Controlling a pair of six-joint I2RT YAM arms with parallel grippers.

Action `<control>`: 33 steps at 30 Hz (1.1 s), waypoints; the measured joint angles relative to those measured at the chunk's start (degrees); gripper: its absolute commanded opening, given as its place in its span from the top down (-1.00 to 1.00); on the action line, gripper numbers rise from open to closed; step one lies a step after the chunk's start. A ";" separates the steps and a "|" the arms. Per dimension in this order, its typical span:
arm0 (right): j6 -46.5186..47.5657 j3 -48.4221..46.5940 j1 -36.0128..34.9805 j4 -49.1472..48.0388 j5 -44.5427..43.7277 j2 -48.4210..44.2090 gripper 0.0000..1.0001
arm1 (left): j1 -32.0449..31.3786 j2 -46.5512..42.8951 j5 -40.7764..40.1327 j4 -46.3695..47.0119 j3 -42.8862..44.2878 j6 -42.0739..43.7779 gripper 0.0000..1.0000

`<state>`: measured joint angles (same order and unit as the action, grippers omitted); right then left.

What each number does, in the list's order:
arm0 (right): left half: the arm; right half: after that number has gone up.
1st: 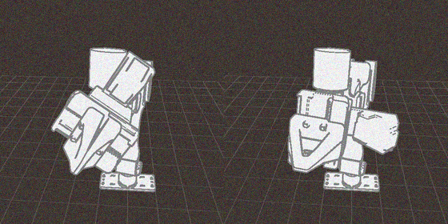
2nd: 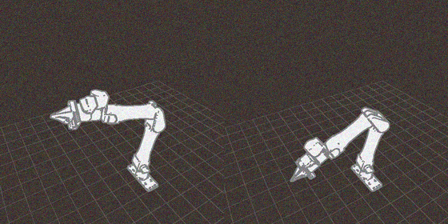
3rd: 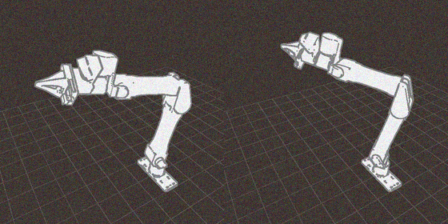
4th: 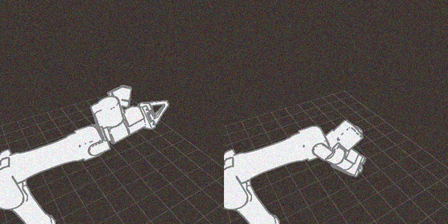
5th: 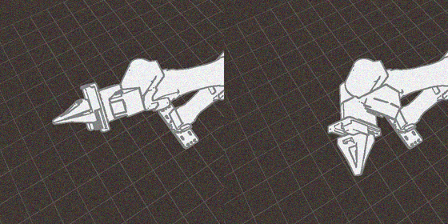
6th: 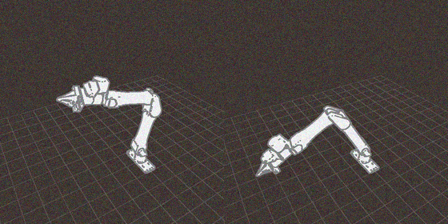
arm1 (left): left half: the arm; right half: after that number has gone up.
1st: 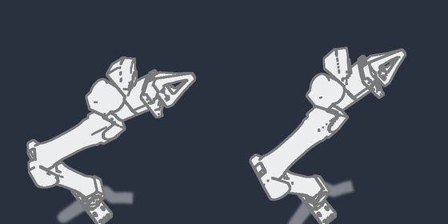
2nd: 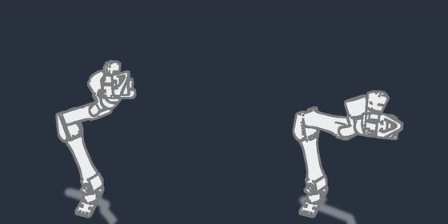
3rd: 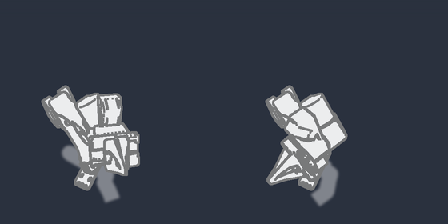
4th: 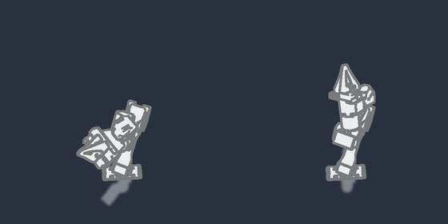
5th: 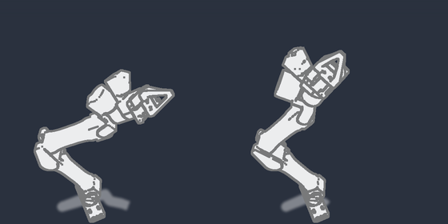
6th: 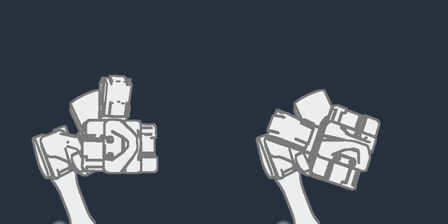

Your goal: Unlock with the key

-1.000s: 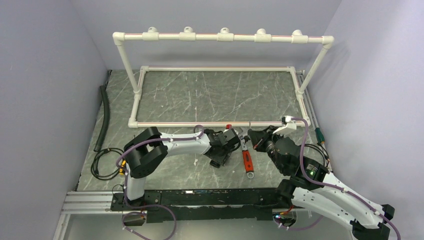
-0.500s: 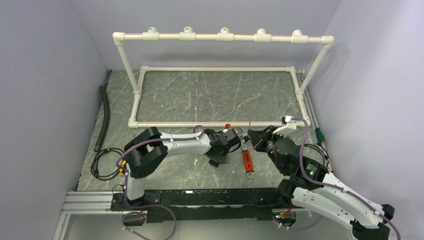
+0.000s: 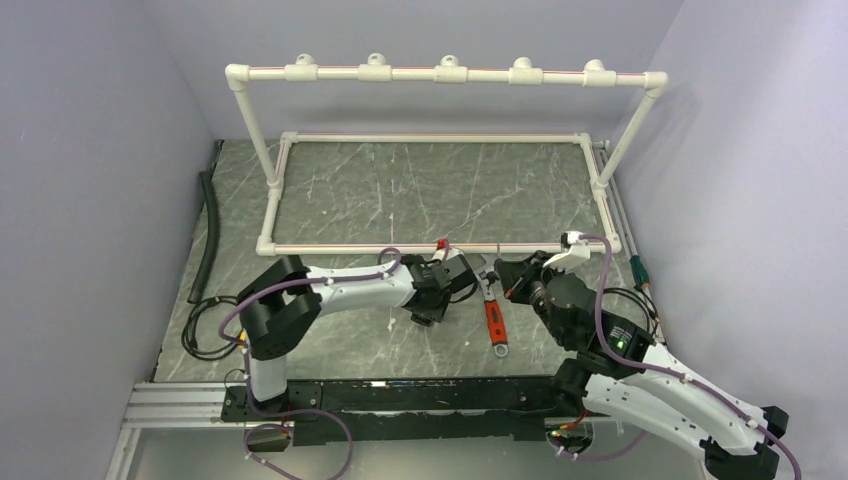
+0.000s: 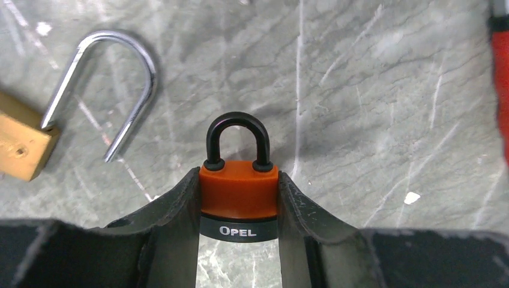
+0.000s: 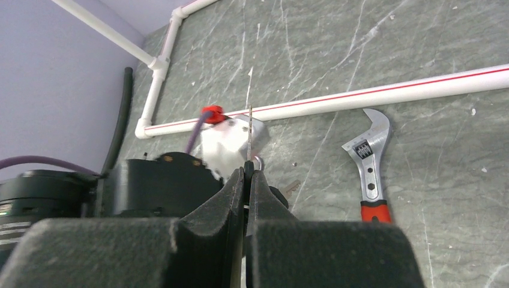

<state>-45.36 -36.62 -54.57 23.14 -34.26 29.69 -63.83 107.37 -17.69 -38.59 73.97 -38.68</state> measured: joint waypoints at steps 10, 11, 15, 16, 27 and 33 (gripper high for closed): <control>-0.61 0.00 0.00 -0.07 0.04 1.44 1.00 | 2.75 -14.32 -4.02 -1.03 -2.60 -7.41 1.00; -0.76 0.00 0.00 -0.07 0.04 1.60 1.00 | 3.54 -16.13 -3.96 -0.57 -3.50 -7.80 1.00; -1.29 0.00 0.00 -0.20 0.22 2.29 1.00 | 6.43 -22.32 -2.27 3.08 -8.41 -7.98 1.00; -1.38 0.00 0.00 -0.26 0.24 2.51 1.00 | 7.34 -24.00 -1.49 4.33 -10.08 -8.02 1.00; -1.81 0.15 0.00 -3.34 2.60 6.36 1.00 | 17.62 -30.29 7.65 6.62 -13.94 -13.44 1.00; -1.84 0.81 0.00 -6.62 6.19 9.46 1.00 | 22.51 -30.29 15.54 7.45 -13.94 -17.86 1.00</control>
<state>-47.20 -35.81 -54.57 16.51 -28.08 39.16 -41.32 77.08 -2.15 -31.14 60.03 -56.53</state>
